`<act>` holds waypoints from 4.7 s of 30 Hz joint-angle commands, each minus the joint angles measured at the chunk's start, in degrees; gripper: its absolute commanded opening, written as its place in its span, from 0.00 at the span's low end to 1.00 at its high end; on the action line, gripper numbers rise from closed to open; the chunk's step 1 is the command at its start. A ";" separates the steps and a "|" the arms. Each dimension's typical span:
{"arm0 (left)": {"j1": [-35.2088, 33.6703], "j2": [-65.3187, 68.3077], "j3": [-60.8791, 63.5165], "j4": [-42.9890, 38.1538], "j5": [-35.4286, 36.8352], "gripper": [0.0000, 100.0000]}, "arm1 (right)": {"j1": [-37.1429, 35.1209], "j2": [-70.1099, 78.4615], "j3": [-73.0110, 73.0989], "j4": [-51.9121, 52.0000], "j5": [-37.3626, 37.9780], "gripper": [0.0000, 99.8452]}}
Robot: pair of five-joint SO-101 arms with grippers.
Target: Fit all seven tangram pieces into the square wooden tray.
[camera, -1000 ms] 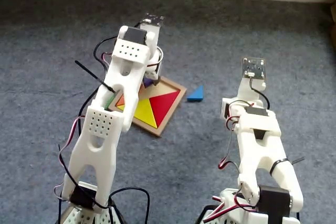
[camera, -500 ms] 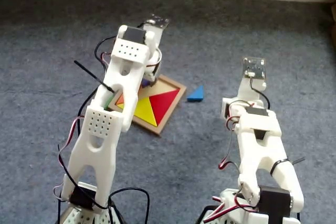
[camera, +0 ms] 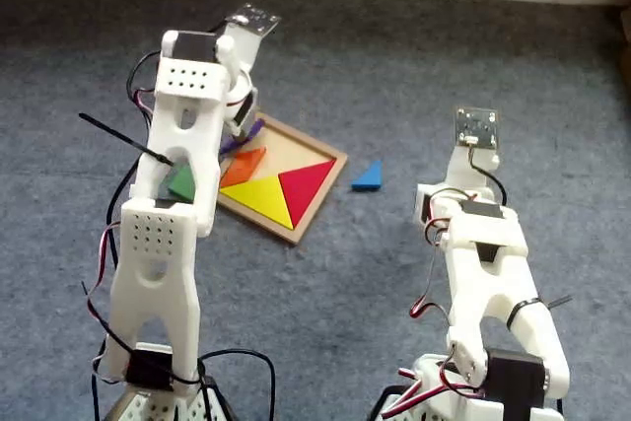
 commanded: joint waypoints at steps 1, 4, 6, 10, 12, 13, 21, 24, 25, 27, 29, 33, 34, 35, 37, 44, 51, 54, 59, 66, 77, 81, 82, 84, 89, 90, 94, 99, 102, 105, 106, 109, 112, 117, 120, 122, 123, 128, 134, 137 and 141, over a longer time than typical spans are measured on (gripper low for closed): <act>-0.04 -3.65 -0.31 0.18 -1.41 0.25 | -0.48 -2.59 -0.57 -1.27 -0.18 0.01; 0.22 -3.91 -0.48 0.18 -1.32 0.26 | -0.48 -2.59 -0.48 -1.27 -0.18 0.01; 0.22 -4.09 -0.66 0.18 -1.49 0.24 | -0.48 -2.59 -0.48 -1.27 -0.18 0.01; -0.40 -4.09 -0.75 0.18 -1.49 0.24 | -0.48 -2.59 -0.48 -1.27 -0.18 0.01; -1.45 -4.09 -0.75 0.18 -1.49 0.24 | -0.48 -2.59 -0.40 -1.27 -0.18 0.01; -2.07 -4.09 -0.75 0.18 -1.67 0.24 | -0.48 -2.59 -0.40 -1.27 -0.18 0.01; -9.63 -4.09 -0.66 0.18 -16.35 0.24 | -0.48 -2.59 -0.40 -1.27 -0.18 0.01; -11.74 -4.00 -0.66 0.09 -26.81 0.24 | -0.48 -2.59 -0.40 -1.27 -0.18 0.01; -12.18 -3.82 -0.66 0.00 -29.98 0.24 | -0.48 -2.59 -0.40 -1.27 -0.18 0.01; -12.53 -3.74 -0.66 -0.09 -36.31 0.24 | -0.48 -2.59 -0.40 -1.27 -0.18 0.01; -12.70 -3.65 -0.66 -0.09 -42.55 0.24 | -0.48 -2.59 -0.40 -1.27 -0.18 0.01; -12.09 -3.47 -0.31 -0.18 -49.67 0.24 | -0.48 -2.59 -0.48 -1.27 -0.09 0.01; -11.56 -3.47 -0.31 -0.18 -50.37 0.24 | -0.48 -2.51 -0.48 -1.27 -0.09 0.01; -11.21 -3.47 -0.31 -0.18 -50.99 0.24 | -0.48 -2.51 -0.48 -1.27 -0.09 0.01; -10.68 -2.95 -0.22 -0.18 -52.13 0.24 | -0.48 -2.51 -0.48 -1.27 -0.09 0.01; -10.07 4.53 -0.66 -4.13 -57.49 0.24 | -0.48 -2.51 -0.48 -1.27 -0.09 0.01; -7.25 7.60 -0.75 -6.68 -56.88 0.24 | -0.48 -2.51 -0.40 -6.11 -0.09 0.01; -5.76 6.81 -0.75 -6.51 -54.07 0.24 | -0.48 -2.51 -0.40 -7.69 -0.09 0.01; -3.21 8.22 -0.66 -6.59 -53.63 0.24 | -0.48 -2.51 -0.31 -7.69 -0.09 0.01; -1.01 9.27 -0.66 -6.24 -53.54 0.18 | -0.48 -2.51 -0.13 -7.69 -0.09 0.01; 1.80 8.57 -3.38 -6.07 -48.53 0.10 | -0.40 -2.51 -0.13 -7.69 -0.09 0.01; 3.91 7.87 -8.13 -3.08 -43.34 0.10 | -0.31 -2.51 -0.13 -7.69 -0.09 0.01; 4.53 7.96 -9.80 -2.20 -42.20 0.10 | -0.31 -2.51 -0.13 -7.69 -0.09 0.01; 5.76 8.22 -13.05 -0.62 -40.53 0.10 | -0.31 -2.51 -0.13 -7.69 -0.09 0.01; 7.16 7.96 -17.54 -0.26 -34.37 0.10 | -0.22 -2.51 -0.13 -7.69 -0.09 0.01; 7.25 7.96 -18.68 -0.26 -32.97 0.10 | -0.22 -2.51 -0.04 -7.69 -0.09 0.01; 6.73 8.31 -22.02 -0.35 -25.76 0.22 | -0.22 -2.51 -0.04 -7.69 -0.09 0.01; 5.67 8.92 -21.85 -0.53 -21.80 0.26 | -0.22 -2.51 -0.04 -7.69 -0.09 0.01; 5.58 12.35 -22.20 -0.53 -21.63 0.23 | -0.22 -2.51 -0.04 -7.69 -0.09 0.01; 5.49 16.22 -22.37 -0.79 -21.10 0.22 | -0.13 -2.51 -0.04 -7.69 -0.09 0.01; 5.41 17.27 -22.37 -1.76 -19.34 0.22 | -0.13 -2.51 -0.04 -7.69 -0.09 0.01; 4.44 19.12 -22.37 -5.19 -13.98 0.23 | -0.13 -2.51 -0.04 -7.69 -0.09 0.01; 4.18 19.47 -22.20 -6.42 -13.54 0.22 | -0.13 -2.51 -0.04 -7.69 -0.09 0.01; 4.18 19.47 -22.02 -6.24 -13.36 0.22 | -0.13 -2.51 -0.04 -7.69 -0.09 0.01; 4.44 19.47 -22.02 -6.24 -13.54 0.15 | -0.13 -2.51 -0.04 -7.69 -0.09 0.01; 4.53 19.47 -22.20 -6.24 -13.63 0.12 | -0.13 -2.51 -0.04 -7.69 -0.09 0.01; 4.53 19.47 -22.20 -6.24 -13.63 0.12 | -0.13 -2.59 -0.04 -7.69 -0.09 0.01; 4.53 19.30 -22.29 -6.24 -13.54 0.12 | -0.13 -2.59 -0.04 -7.69 -0.09 0.01; 4.44 19.03 -23.87 -6.15 -13.45 0.11 | -0.13 -2.59 -0.04 -7.69 -0.09 0.01; 4.53 19.30 -27.91 -5.63 -13.45 0.08 | -0.13 -2.59 -0.04 -7.69 -0.09 0.01; 4.62 19.03 -32.66 -1.58 -13.45 0.10 | -0.13 -2.59 -0.04 -7.69 -0.09 0.01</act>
